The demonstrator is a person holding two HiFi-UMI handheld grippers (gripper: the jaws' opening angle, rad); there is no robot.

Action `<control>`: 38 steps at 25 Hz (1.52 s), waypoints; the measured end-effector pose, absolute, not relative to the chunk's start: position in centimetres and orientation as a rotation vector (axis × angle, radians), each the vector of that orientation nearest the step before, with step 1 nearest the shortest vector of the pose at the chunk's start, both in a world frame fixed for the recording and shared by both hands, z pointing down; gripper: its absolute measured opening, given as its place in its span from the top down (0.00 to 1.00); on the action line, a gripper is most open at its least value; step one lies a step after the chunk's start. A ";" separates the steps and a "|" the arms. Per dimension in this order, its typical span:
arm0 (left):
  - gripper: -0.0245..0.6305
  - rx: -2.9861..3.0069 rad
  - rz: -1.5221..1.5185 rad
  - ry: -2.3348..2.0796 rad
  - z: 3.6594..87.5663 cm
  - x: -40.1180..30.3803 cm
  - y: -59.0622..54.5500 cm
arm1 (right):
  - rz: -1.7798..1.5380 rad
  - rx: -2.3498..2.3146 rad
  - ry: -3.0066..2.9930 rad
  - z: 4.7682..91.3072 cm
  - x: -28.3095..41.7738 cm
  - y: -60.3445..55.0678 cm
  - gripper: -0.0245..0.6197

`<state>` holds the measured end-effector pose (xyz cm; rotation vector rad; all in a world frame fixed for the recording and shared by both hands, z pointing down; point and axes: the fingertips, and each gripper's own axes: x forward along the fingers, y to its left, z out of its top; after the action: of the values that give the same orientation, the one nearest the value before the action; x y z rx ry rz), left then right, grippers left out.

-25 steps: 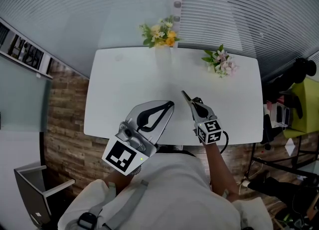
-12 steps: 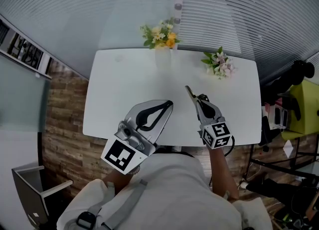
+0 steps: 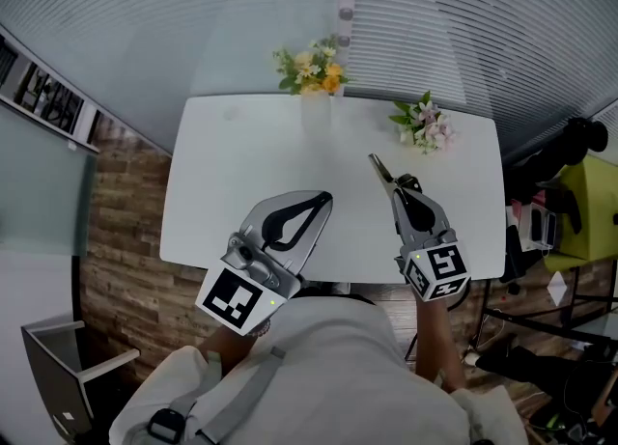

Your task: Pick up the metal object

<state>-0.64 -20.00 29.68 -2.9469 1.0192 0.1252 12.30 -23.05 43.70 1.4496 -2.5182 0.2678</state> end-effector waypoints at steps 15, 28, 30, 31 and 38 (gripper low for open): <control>0.96 -2.957 0.148 1.016 29.5 -0.6 -20.5 | 0.003 1.457 -2.545 34.3 11.4 -21.4 0.95; 0.96 -2.940 0.156 1.026 29.1 -0.7 -20.6 | -0.136 1.450 -2.570 29.0 10.7 -19.6 0.94; 0.96 -2.938 0.159 1.030 29.1 -0.8 -20.7 | -0.145 1.452 -2.575 28.5 10.7 -19.5 0.94; 0.95 -2.937 0.161 1.031 29.0 -0.8 -20.7 | -0.147 1.453 -2.576 28.4 10.7 -19.4 0.94; 0.96 -2.933 0.163 1.034 29.0 -0.9 -20.8 | -0.170 1.454 -2.584 27.7 10.6 -19.2 0.94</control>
<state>-0.88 -20.80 28.99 -2.9325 1.0345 0.1631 10.59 -19.15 27.68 1.4539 -2.5841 -0.1705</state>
